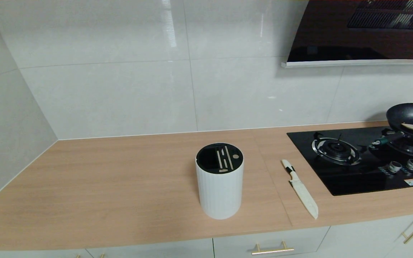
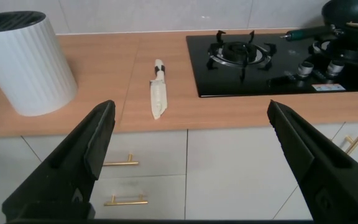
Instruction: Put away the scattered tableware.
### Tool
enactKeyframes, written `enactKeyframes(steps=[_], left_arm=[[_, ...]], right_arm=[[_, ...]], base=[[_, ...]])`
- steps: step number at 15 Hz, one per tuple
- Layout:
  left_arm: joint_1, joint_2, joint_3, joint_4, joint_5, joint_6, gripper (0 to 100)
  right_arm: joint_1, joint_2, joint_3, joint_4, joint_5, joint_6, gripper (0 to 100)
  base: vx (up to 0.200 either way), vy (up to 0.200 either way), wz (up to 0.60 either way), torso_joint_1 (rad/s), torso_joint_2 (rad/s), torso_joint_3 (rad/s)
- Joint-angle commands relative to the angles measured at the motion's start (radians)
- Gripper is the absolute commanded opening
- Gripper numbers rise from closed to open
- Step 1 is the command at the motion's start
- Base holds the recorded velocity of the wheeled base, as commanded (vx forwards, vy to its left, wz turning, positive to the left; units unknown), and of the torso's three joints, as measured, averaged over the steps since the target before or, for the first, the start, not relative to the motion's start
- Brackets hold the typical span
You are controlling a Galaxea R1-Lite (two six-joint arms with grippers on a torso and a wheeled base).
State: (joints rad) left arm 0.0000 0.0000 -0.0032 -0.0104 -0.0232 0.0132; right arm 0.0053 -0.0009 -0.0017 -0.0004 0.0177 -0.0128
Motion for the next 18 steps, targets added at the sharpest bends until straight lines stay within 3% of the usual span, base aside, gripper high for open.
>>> enactKeyframes(steps=[1, 2, 3, 5, 11, 15, 18], left_arm=[[0.0, 0.002, 0.0, 0.0, 0.0, -0.001, 100], [0.0, 0.002, 0.0, 0.0, 0.0, -0.001, 100], [0.0, 0.002, 0.0, 0.0, 0.0, 0.001, 100], [0.0, 0.002, 0.0, 0.0, 0.0, 0.001, 100], [0.0, 0.002, 0.0, 0.0, -0.001, 0.001, 100], [0.0, 0.002, 0.0, 0.0, 0.0, -0.001, 100], [0.0, 0.002, 0.0, 0.0, 0.0, -0.001, 100]], right_arm=[[0.001, 0.001, 0.0, -0.001, 0.001, -0.006, 100], [0.001, 0.007, -0.032, -0.004, 0.007, -0.036, 100], [0.012, 0.088, -0.159, 0.002, 0.022, -0.023, 100], [0.027, 0.332, -0.337, 0.0, 0.03, 0.005, 100], [0.048, 1.059, -0.696, -0.001, 0.022, 0.0, 100], [0.073, 1.406, -0.824, -0.016, 0.024, 0.002, 100], [0.094, 1.619, -0.834, -0.141, 0.013, 0.002, 100]], base=[[0.0, 0.0, 0.0, 0.0, 0.0, 0.0], [0.0, 0.0, 0.0, 0.0, 0.0, 0.0], [0.0, 0.0, 0.0, 0.0, 0.0, 0.0], [0.0, 0.0, 0.0, 0.0, 0.0, 0.0], [0.0, 0.0, 0.0, 0.0, 0.0, 0.0], [0.0, 0.0, 0.0, 0.0, 0.0, 0.0], [0.0, 0.0, 0.0, 0.0, 0.0, 0.0]])
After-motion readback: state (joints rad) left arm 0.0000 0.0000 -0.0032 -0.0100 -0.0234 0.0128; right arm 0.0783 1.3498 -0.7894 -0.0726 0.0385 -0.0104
